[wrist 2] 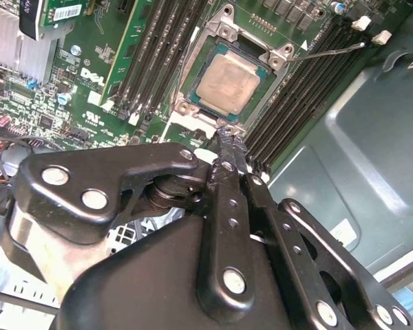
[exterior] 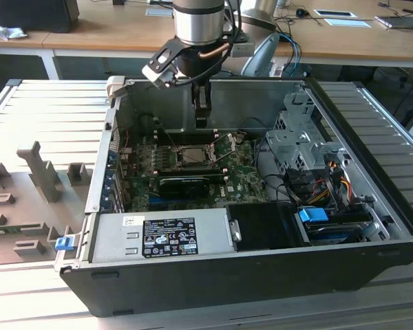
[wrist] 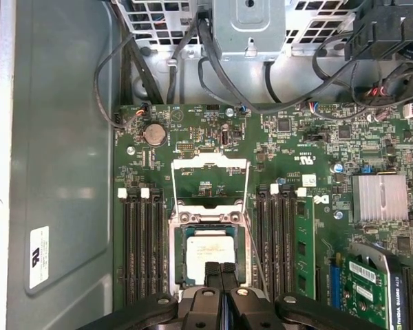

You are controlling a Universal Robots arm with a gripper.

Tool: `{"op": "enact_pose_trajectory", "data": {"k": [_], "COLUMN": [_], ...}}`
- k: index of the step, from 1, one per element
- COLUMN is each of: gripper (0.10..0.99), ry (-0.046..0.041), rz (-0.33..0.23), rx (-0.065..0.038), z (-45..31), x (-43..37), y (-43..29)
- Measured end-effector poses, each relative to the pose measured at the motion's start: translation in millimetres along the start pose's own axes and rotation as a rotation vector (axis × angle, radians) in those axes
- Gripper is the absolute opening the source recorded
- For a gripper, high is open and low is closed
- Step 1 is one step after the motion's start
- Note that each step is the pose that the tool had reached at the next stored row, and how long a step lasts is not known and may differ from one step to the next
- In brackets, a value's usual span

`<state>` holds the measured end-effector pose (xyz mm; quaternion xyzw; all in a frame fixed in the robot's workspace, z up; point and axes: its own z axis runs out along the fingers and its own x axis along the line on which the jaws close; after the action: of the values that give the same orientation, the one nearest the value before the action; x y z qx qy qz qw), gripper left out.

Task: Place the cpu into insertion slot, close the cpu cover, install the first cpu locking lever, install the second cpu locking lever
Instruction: 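Close the cpu cover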

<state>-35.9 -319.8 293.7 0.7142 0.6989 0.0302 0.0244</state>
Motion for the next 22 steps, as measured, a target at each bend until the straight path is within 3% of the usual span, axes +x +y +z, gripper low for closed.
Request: {"op": "enact_pose_trajectory", "data": {"k": [13, 19, 22], "gripper": [0.106, 0.106, 0.106], "ry": [0.0001, 0.0, 0.0], "rz": [0.0, 0.0, 0.0], "rx": [0.0, 0.003, 0.004], "z": [-9.8, -8.8, -8.7], "x": [0.1, 0.4, 0.3], "y": [0.8, 15.8, 17.6]}}
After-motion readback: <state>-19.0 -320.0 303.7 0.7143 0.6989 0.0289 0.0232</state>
